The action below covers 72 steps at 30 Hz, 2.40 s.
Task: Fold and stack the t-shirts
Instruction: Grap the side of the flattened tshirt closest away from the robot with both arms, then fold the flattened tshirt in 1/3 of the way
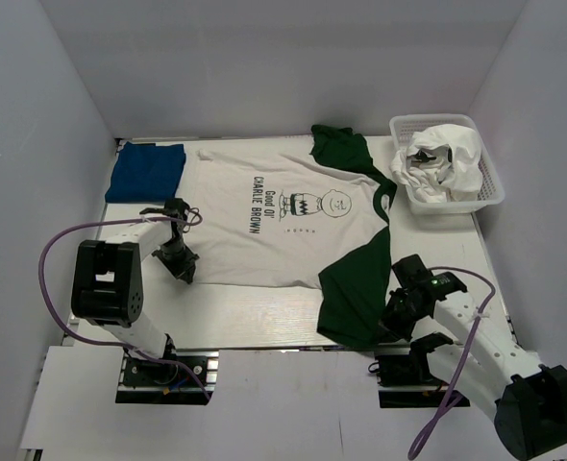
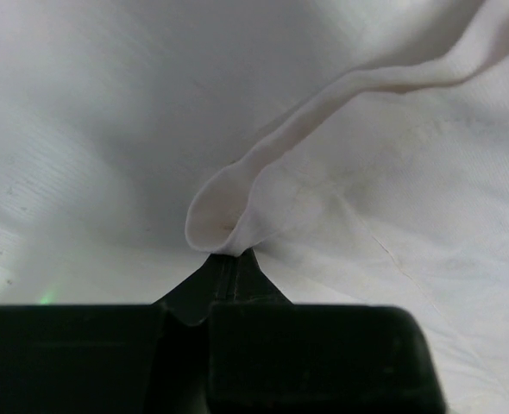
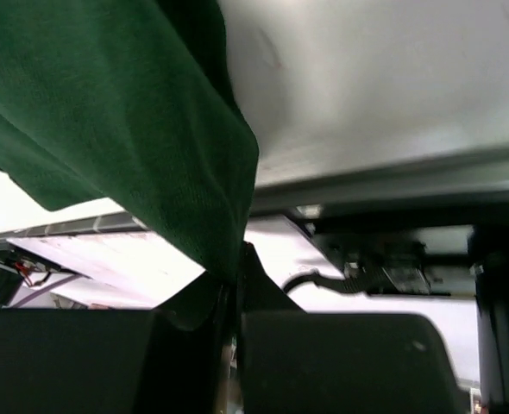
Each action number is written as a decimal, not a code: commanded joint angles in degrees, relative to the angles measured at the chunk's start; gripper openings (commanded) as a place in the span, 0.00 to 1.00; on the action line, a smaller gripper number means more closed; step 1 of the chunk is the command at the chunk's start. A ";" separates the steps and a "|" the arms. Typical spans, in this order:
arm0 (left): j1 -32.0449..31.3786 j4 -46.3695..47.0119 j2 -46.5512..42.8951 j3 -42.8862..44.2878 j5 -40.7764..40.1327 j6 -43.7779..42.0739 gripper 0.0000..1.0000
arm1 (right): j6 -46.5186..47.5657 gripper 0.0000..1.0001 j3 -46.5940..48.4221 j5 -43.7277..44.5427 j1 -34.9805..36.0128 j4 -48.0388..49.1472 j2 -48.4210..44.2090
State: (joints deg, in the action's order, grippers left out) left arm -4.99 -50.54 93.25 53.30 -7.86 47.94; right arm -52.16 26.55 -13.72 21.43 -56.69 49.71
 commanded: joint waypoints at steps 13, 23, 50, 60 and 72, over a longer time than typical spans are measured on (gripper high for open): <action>-0.28 -4.40 -8.09 4.43 2.49 -2.76 0.00 | 6.89 0.00 13.61 1.84 -0.07 3.51 4.66; 0.25 -5.08 4.55 22.71 1.09 -4.44 0.00 | 15.51 0.00 36.10 1.24 -3.75 8.34 26.64; 3.76 -15.11 28.65 57.36 -2.60 -6.99 0.00 | 19.81 0.00 69.34 -5.26 -15.28 10.36 52.33; 3.76 -13.00 32.52 61.57 -0.23 -8.74 0.00 | 30.00 0.00 79.71 -2.37 -15.63 10.89 60.94; 3.76 -12.21 38.58 67.45 -2.60 -7.95 0.25 | 45.03 0.09 91.13 -3.24 -15.46 16.60 75.68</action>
State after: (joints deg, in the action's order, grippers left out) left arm -1.61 -64.07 131.90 116.77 -8.64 39.55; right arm -13.91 113.65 -16.25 6.07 -44.66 122.67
